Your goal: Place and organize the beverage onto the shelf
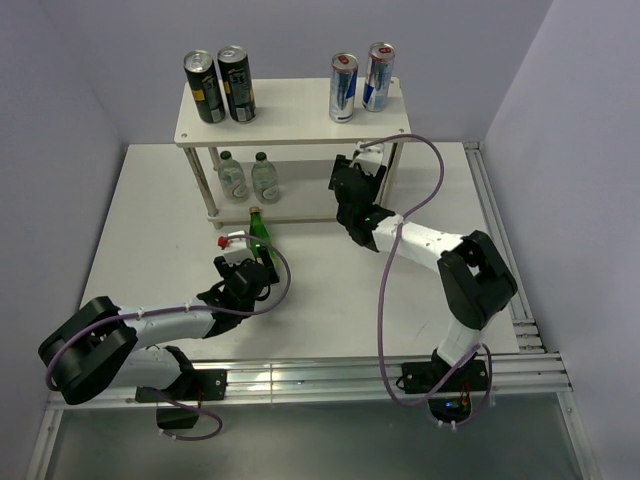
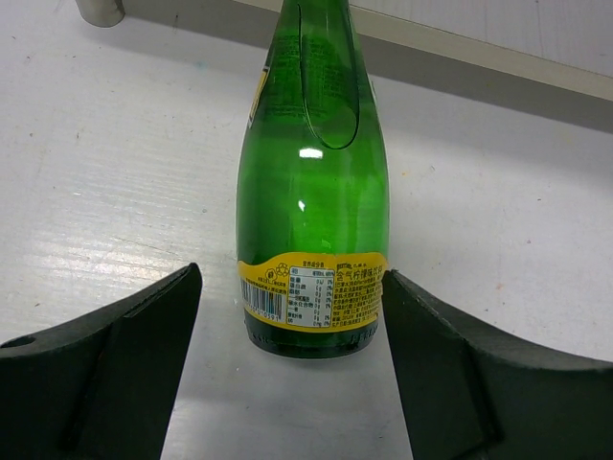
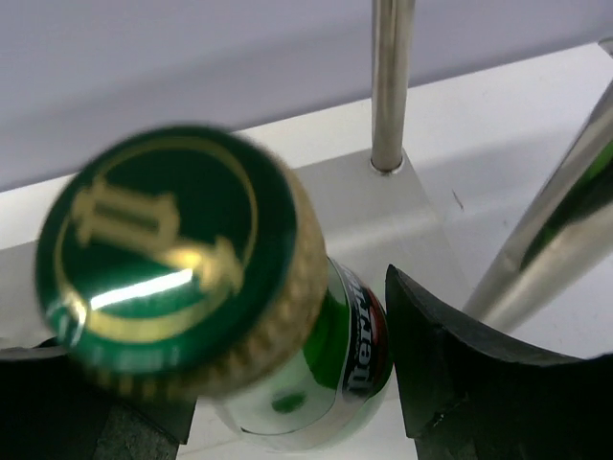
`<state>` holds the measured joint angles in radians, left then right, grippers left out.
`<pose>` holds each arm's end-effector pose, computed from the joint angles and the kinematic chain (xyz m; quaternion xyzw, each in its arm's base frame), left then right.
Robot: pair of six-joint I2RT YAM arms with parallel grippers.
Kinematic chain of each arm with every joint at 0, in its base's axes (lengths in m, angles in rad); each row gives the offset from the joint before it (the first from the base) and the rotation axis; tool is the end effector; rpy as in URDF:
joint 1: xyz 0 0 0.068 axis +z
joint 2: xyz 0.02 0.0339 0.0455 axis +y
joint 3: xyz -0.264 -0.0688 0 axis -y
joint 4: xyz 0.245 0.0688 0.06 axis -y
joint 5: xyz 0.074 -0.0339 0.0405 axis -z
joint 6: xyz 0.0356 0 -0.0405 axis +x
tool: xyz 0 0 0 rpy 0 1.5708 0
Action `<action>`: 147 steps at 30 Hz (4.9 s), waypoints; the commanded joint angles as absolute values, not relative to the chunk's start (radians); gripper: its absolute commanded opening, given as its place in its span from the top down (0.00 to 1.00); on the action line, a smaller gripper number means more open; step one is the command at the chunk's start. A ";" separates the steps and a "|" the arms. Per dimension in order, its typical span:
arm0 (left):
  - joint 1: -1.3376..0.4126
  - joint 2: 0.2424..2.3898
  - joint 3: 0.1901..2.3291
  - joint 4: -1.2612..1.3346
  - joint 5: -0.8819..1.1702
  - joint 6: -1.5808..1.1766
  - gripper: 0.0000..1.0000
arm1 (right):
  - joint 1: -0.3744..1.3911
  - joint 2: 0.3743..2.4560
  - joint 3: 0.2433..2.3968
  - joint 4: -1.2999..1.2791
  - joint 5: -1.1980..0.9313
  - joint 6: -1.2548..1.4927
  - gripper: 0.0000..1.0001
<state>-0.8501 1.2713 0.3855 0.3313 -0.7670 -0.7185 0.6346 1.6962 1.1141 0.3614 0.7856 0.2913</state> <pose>0.1692 -0.1552 0.1615 -0.1284 0.8204 -0.0873 0.5503 0.3269 0.2094 0.2691 0.1125 0.7515 -0.0095 0.6500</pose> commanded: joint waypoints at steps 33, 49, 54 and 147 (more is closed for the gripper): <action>-0.845 1.256 0.383 0.373 -0.769 -0.709 0.19 | 0.555 1.942 1.402 0.431 0.779 0.281 0.36; -0.845 1.172 0.454 0.242 -0.779 -0.718 0.16 | 0.592 1.734 1.143 0.433 0.733 0.344 0.00; -0.835 1.184 0.553 0.143 -0.792 -0.703 0.10 | 0.644 1.597 1.031 0.417 0.778 0.377 0.00; -0.805 1.558 0.845 0.925 -0.778 -0.178 1.00 | 0.939 0.700 0.471 -0.063 1.063 0.618 0.00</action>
